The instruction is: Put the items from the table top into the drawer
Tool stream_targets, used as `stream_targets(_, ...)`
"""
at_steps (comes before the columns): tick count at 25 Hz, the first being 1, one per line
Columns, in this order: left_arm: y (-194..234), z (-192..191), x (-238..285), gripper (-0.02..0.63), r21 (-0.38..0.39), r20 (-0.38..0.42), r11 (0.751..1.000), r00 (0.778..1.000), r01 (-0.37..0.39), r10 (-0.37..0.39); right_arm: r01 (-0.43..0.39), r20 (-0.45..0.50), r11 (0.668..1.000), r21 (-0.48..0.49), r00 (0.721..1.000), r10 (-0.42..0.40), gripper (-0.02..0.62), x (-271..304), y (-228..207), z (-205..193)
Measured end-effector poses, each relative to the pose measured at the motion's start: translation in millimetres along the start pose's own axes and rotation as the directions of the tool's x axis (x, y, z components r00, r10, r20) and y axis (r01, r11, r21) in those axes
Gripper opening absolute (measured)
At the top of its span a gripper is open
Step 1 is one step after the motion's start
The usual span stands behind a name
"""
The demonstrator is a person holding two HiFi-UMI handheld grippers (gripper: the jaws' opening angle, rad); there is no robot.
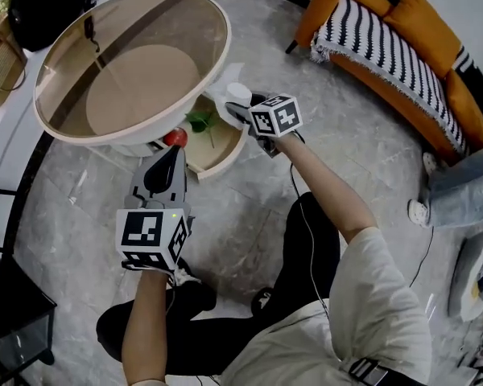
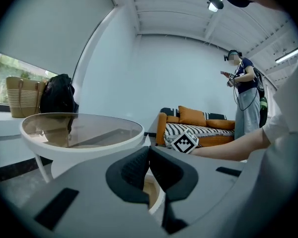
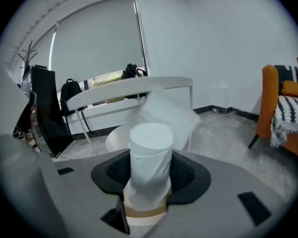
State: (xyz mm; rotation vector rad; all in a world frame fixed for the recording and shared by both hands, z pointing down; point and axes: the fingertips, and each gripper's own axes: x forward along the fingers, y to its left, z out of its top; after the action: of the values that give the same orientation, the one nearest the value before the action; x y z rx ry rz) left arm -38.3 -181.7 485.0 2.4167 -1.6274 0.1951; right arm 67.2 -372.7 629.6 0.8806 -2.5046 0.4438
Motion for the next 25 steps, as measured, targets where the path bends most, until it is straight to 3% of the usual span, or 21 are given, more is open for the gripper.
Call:
stream_targets(9, -24, -16, -20, 0.021, 0.069, -0.02, 0.998, 1.0, 0.015, -0.013, -0.007, -0.175, 0.995, 0.103, 0.984, 0.025, 0.224, 65, 33, -77)
stream_targets(12, -26, -14, -21, 0.021, 0.065, -0.013, 0.998, 1.0, 0.025, -0.025, -0.035, -0.17, 0.986, 0.162, 0.983, 0.062, 0.224, 80, 41, -82)
stream_targets(16, -19, -11, -25, 0.021, 0.031, 0.004, 0.999, 1.0, 0.017, -0.017, -0.137, -0.129, 0.956, 0.26, 0.976, 0.175, 0.224, 94, 66, -88)
stream_targets(20, -8, -14, -25, 0.021, 0.011, -0.002, 1.0, 1.0, -0.005, 0.005, 0.03, -0.241, 0.979, 0.201, 0.97, 0.02, 0.224, 100, 46, -110)
stream_targets(25, -3, -11, -29, 0.021, 0.009, 0.008, 1.0, 1.0, -0.011, 0.011, 0.039, -0.249, 0.977, 0.21, 0.968, 0.015, 0.249, 100, 43, -112)
